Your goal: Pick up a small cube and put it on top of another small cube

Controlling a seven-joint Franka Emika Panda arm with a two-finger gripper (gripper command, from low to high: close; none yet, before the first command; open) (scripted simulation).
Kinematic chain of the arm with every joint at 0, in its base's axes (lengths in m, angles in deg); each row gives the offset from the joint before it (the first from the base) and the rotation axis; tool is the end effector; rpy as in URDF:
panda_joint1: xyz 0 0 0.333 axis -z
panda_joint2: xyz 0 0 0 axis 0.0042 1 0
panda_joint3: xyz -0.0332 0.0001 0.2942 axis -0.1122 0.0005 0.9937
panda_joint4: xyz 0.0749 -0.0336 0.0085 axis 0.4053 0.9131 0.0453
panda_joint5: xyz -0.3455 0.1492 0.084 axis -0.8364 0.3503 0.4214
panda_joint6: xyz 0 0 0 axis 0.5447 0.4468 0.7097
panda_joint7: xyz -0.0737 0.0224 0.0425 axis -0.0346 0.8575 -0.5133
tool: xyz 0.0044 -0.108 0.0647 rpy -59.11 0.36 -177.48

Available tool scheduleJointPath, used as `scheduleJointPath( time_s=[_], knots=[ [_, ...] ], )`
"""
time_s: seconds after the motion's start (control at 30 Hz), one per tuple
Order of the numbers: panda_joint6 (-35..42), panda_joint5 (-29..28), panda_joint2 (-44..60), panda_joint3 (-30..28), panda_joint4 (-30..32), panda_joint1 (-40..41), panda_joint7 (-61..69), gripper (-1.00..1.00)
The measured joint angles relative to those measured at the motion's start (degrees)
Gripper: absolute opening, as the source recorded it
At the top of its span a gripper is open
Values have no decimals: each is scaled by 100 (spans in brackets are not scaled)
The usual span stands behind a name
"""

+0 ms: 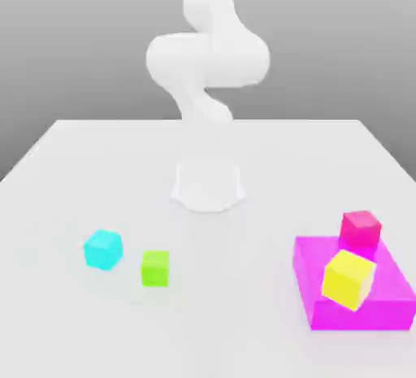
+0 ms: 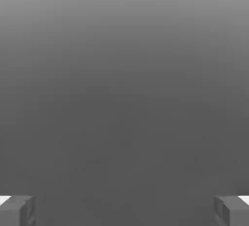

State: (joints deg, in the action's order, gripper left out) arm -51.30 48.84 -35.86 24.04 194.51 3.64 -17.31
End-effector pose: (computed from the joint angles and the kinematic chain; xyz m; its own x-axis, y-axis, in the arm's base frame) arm 0.3911 -0.0245 0.6344 0.4075 -0.8161 0.4097 -0.6262 -0.5763 -0.5250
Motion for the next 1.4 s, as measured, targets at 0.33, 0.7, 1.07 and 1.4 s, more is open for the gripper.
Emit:
scheduleJointPath(
  time_s=[0.33,0.7,1.07,1.4],
  knots=[
    [-1235,50,1441,78,1456,1547,-2512,0],
    [-2568,4,2996,21,3029,3085,-5294,0],
    [-4237,-41,4988,-65,3423,3647,-6431,0],
    [-4513,-49,5307,-38,3369,3678,-6437,-100]
  ],
)
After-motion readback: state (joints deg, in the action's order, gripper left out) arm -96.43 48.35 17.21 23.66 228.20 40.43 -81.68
